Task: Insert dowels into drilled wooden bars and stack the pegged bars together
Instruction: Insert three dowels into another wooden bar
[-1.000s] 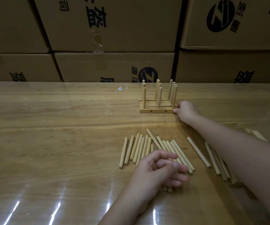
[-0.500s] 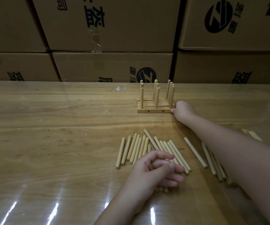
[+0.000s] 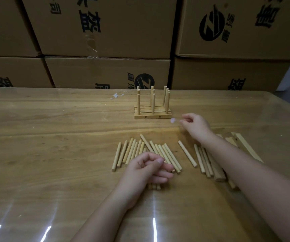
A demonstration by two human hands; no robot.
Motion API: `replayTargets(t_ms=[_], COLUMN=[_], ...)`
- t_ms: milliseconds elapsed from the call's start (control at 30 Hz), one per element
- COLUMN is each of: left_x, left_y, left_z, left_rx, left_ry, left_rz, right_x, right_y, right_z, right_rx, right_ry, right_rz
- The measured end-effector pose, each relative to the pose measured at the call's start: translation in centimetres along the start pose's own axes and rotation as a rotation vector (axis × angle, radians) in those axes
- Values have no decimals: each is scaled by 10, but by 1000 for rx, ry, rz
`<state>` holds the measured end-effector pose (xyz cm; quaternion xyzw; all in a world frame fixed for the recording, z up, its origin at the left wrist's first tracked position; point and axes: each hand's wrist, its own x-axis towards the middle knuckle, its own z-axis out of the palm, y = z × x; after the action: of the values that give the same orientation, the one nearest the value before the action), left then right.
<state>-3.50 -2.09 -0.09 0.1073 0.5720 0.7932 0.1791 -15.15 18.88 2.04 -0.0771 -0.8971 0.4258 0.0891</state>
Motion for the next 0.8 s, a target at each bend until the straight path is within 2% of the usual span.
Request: replayTargets(t_ms=[133, 300, 500, 633, 733, 800], left_x=[-2, -3, -3, -3, -3, -2], left_y=[1, 2, 2, 2, 1, 2], left_z=[2, 4, 4, 5, 4, 3], left_rx=[-7, -7, 15, 14, 1, -6], left_ry=[5, 24, 20, 15, 5, 1], left_rz=[-4, 1, 4, 5, 8, 6], right_x=[-36, -75, -114, -130, -136, -137], right_y=[17, 39, 53, 51, 47, 44], right_z=[-23, -59, -68, -58, -49, -45], right_rx=[25, -51, -96, -353, -628, -716], right_ry=[41, 202, 148, 19, 57, 111], right_rz=[-9, -51, -92, -52, -102, -116])
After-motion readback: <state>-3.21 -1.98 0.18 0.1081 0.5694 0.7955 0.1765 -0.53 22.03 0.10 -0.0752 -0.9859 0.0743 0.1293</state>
